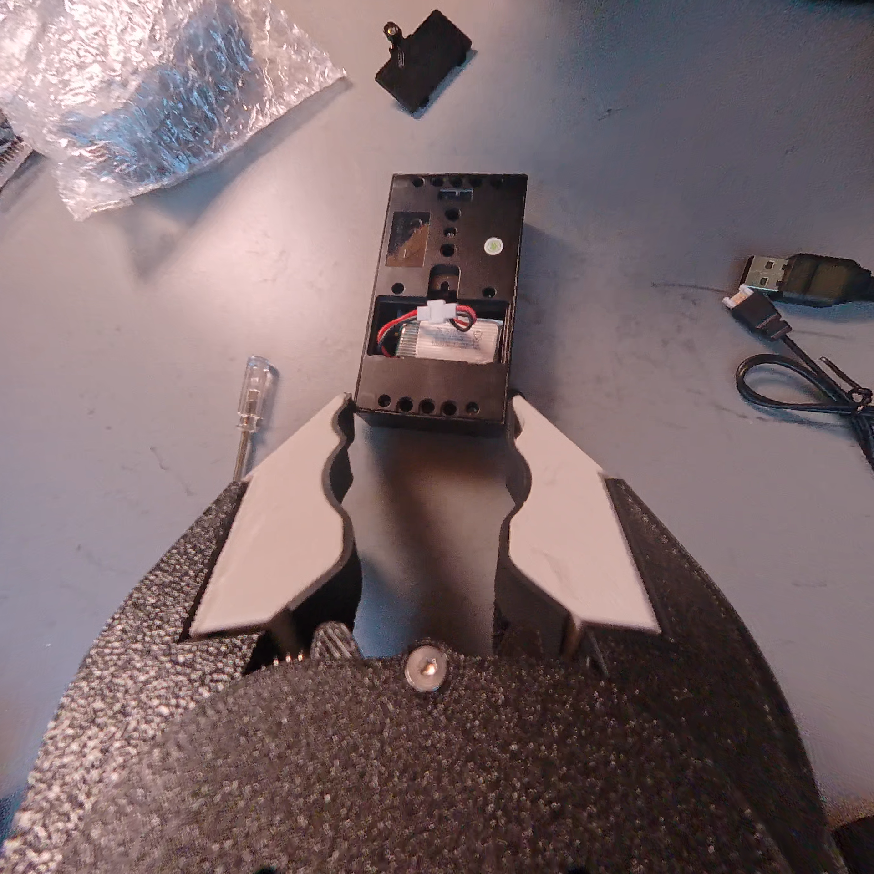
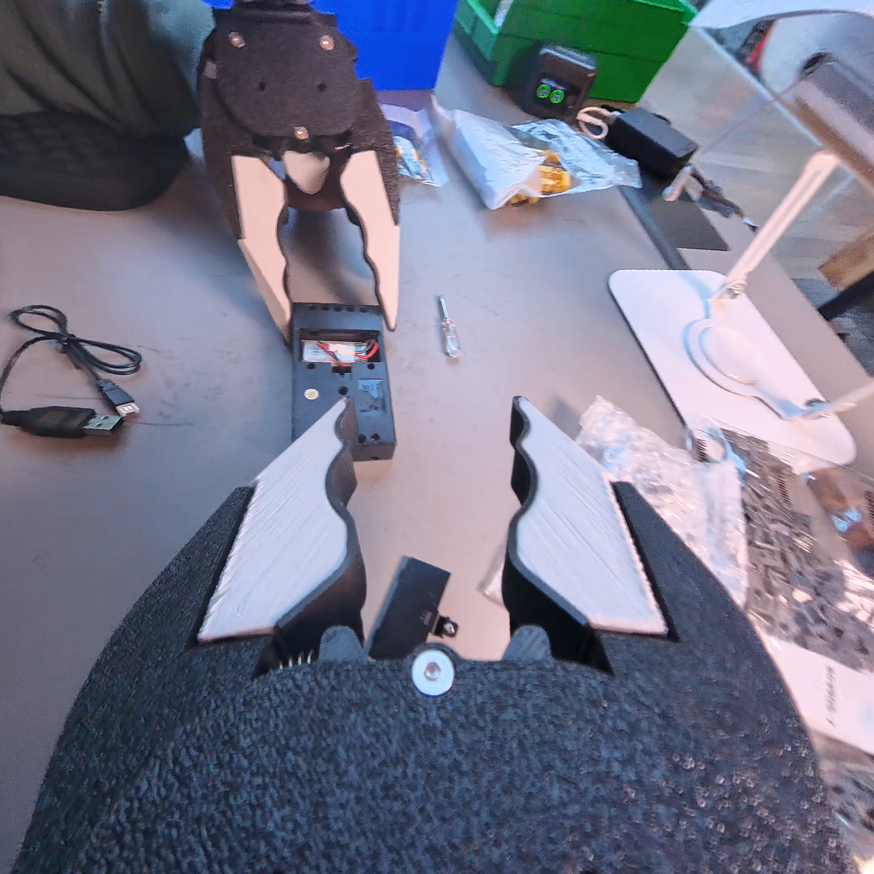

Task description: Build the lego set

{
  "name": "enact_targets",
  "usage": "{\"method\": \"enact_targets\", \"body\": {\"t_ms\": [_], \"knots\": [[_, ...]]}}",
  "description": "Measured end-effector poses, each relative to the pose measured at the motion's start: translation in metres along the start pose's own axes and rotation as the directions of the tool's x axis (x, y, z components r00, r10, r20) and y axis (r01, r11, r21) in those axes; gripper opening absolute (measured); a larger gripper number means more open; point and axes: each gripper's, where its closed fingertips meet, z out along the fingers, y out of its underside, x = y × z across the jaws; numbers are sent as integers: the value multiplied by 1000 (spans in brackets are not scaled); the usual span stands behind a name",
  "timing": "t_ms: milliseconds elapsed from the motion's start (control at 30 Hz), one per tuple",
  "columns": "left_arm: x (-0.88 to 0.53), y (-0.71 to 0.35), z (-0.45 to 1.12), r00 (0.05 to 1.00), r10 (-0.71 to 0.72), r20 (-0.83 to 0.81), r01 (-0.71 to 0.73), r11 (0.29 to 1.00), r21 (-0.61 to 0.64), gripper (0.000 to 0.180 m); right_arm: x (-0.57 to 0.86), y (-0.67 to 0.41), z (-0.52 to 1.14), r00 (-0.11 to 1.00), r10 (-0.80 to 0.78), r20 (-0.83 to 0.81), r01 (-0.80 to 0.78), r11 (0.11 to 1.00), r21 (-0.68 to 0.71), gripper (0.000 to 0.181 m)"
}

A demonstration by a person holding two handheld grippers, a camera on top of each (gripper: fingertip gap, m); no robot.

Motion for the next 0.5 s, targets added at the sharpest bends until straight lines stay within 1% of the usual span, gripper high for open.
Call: {"method": "enact_targets", "body": {"t_ms": [100, 167, 333, 433, 500], "knots": [[0, 0, 0, 1000, 4, 10, -4, 1000, -2, 63, 15, 2, -17, 997, 24, -75, -25, 1000, -14, 60], [0, 0, 0, 1000, 1, 16, -1, 1000, -9, 63, 21, 10, -27, 992, 44, -119, -50, 998, -48, 58], [2, -1, 1, 999, -15, 30, 15, 1000, -15, 63, 15, 47, -40, 981, 101, -164, -130, 975, -178, 54], [1, -5, 5, 998, -26, 49, 26, 1000, -3, 63, 6, 76, -43, 973, 134, -189, -185, 940, -286, 51], [0, -6, 6, 998, -27, 63, 27, 1000, -2, 63, -3, 88, -43, 965, 177, -191, -232, 919, -318, 52]]}}
